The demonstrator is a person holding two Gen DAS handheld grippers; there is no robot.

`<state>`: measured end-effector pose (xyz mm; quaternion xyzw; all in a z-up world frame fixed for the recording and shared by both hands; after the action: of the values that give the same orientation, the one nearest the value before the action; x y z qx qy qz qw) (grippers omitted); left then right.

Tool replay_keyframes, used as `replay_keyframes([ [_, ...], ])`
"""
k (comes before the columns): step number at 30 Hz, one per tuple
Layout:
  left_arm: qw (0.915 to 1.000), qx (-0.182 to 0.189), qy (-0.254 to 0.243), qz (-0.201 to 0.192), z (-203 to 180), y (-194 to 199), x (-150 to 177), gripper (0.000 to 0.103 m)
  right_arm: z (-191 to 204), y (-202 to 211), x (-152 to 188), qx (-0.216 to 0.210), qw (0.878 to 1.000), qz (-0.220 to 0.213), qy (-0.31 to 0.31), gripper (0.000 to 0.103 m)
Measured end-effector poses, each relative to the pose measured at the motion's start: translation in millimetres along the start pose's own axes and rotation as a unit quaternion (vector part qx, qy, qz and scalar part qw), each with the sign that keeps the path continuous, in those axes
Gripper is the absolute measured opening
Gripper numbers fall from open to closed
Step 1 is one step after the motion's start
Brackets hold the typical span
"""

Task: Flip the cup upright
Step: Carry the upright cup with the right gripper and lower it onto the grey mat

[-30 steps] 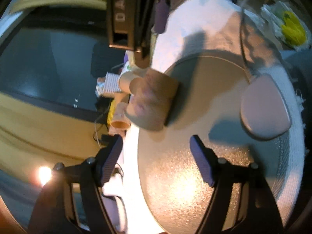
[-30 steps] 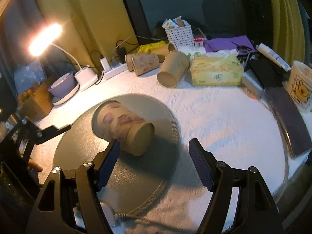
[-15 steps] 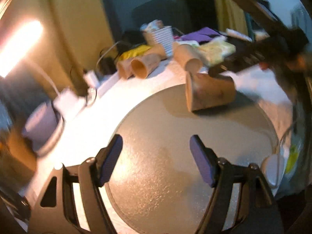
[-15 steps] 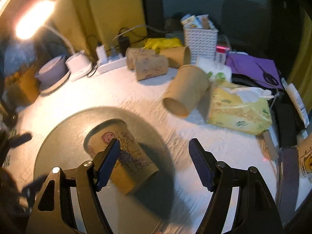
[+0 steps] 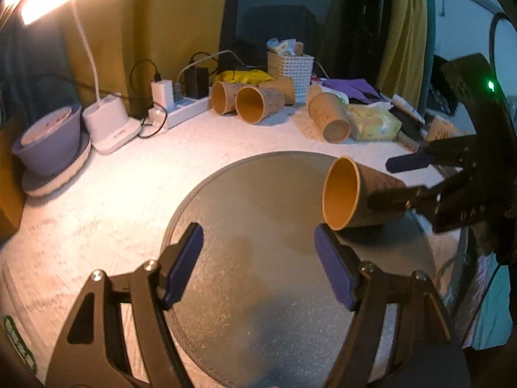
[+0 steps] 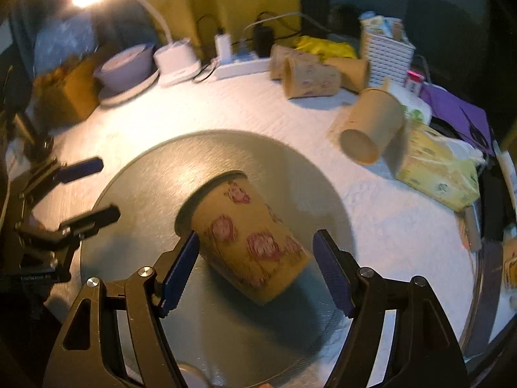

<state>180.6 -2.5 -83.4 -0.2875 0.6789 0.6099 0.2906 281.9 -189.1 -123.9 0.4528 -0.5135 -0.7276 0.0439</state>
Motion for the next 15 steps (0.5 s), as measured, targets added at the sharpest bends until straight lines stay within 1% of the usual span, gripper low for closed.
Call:
replay_keyframes([
  [3,1.0000,-0.003,0.008,-0.005,7,2,3,0.073,19,-8,-7,0.010,0.999,0.027,0.045,0.076],
  [7,0.9994,0.011,0.032,-0.012,19,4,4,0.073,42,-23,-19,0.024,0.992,0.067,0.100,0.076],
  [15,0.9971,0.036,0.066,-0.009,43,-3,7,0.073,69,-51,-39,0.042,0.977,0.120,0.168,0.076],
])
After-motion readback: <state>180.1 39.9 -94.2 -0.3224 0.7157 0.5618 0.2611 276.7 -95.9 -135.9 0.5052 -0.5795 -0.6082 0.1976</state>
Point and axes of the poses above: each gripper's, at about its wrist camera, not at the fingertips, and y roughly against the way its jaws point, z to its left, x to its underside, the point moved 1 cm from there along -y, roughly the way its jaws point, and after that the axes turned 1 degree about -x, right-handed, at the moved point
